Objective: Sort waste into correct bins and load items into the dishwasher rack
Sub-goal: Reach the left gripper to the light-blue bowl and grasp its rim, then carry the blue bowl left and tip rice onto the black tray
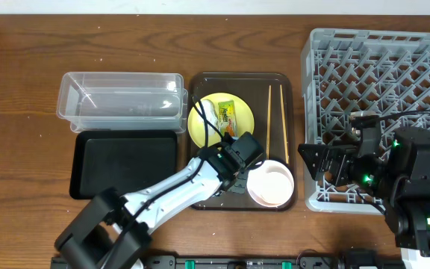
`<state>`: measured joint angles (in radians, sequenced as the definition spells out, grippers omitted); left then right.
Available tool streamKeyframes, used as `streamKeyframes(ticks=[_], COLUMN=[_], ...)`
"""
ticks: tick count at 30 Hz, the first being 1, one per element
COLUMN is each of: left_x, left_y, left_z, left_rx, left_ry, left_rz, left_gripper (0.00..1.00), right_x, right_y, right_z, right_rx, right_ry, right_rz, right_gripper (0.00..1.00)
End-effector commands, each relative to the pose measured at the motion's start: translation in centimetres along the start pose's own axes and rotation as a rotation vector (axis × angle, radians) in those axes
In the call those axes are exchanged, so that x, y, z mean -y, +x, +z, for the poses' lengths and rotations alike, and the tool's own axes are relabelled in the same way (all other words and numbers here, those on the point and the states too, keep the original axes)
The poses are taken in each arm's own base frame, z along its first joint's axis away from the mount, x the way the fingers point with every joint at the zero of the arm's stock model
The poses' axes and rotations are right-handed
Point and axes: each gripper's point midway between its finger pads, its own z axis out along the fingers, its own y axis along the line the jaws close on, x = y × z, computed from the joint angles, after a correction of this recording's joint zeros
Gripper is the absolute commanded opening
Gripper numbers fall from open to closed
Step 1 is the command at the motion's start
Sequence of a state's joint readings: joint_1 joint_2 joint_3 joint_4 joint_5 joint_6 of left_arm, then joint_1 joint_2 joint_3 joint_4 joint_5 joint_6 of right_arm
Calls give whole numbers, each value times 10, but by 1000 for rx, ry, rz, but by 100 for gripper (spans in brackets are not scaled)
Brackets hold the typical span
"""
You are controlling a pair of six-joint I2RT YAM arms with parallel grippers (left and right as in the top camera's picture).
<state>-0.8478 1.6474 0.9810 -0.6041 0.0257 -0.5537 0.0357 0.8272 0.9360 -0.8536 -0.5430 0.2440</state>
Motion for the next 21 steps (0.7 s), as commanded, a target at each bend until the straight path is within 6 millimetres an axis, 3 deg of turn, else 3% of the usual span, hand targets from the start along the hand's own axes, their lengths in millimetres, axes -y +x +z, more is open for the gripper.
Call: streamKeyframes(ticks=[1,4,10,21], left_x=[17,14,-17,-84], left_y=[-22,-33,-47,-66], left_z=[-42,-79,-132,-180], left_rx=[84,144,185,153], left_ry=[77,110,294,976], left_rz=[10,2,-102,-330], left_gripper=[6,6,6,6], right_x=[-3,1,1,1], right_y=[-5,-6,-6,-6], right_z=[-4,-4,-4,-4], right_rx=[16,21,21,20], right_ry=[-2,19,22,22], right_rz=[-20,-19,-19,-18], right_gripper=[99,99,99,99])
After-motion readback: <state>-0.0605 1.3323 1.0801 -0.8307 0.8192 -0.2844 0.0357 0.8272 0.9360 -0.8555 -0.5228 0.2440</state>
